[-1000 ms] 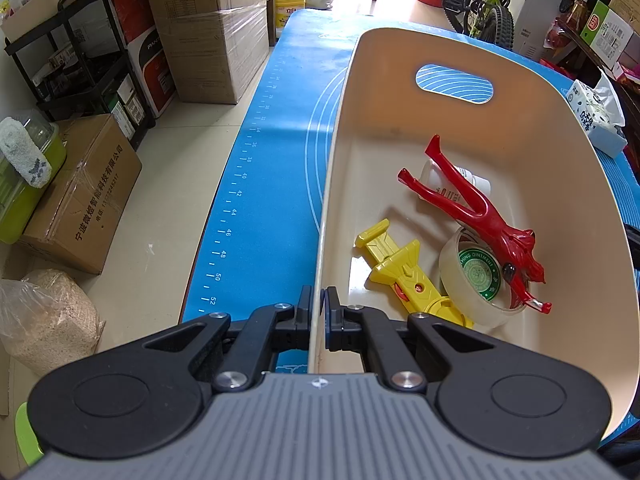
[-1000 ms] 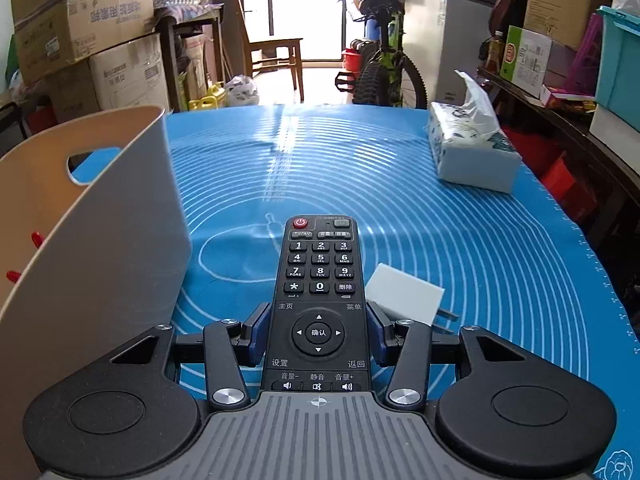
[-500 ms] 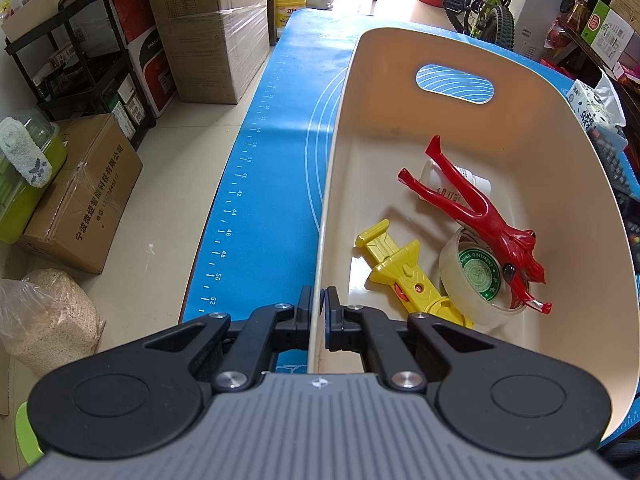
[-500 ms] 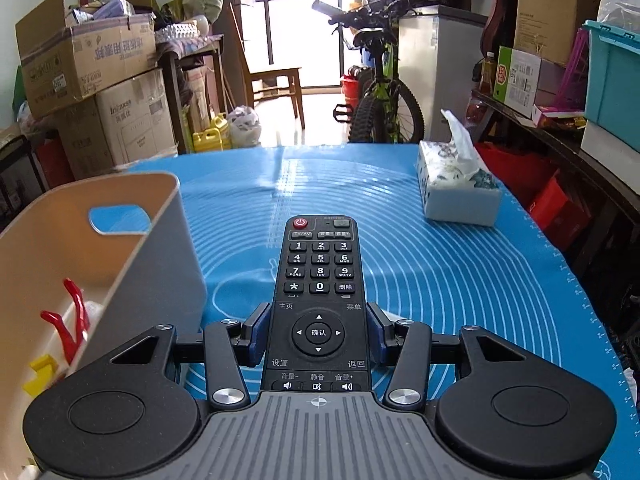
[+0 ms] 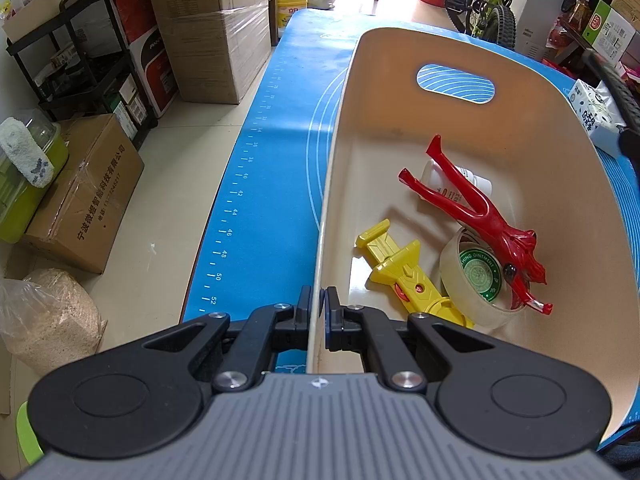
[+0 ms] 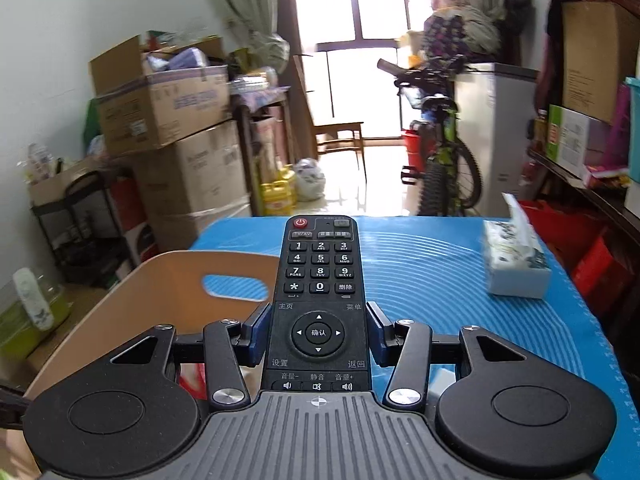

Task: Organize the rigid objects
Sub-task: 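Lift the black remote with the right tool toward the basket, then lower the black remote into the basket and open the right tool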

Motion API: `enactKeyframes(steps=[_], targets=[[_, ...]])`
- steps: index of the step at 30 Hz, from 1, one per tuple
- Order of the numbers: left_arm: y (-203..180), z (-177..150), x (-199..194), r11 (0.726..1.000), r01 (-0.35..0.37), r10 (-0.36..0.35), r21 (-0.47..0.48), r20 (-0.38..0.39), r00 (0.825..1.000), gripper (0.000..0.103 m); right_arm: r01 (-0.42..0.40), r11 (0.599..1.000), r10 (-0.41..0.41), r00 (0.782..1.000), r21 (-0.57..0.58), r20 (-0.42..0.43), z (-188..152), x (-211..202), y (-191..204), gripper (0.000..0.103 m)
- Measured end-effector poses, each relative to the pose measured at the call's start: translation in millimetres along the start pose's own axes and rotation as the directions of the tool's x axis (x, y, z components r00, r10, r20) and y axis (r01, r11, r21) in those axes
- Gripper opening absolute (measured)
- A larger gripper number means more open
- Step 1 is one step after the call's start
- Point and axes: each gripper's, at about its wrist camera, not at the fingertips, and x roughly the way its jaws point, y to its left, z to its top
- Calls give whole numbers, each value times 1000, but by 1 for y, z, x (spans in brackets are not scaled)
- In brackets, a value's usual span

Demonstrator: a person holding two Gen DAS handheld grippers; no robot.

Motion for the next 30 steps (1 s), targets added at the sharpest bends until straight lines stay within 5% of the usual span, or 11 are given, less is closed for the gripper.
enactKeyframes(steps=[17, 23, 30], targets=[[1, 0, 0, 1000, -1, 1, 1, 0, 1000, 6, -158, 970, 124, 975, -184, -182, -28, 29, 83, 54], [1, 0, -1, 1000, -4, 4, 4, 1, 1000, 6, -178, 962, 118, 954, -205, -276, -30, 40, 89, 54], [0, 0, -1, 1000, -8, 8, 5, 0, 1000, 6, -229, 950, 165, 945, -211, -284, -29, 37, 89, 59]])
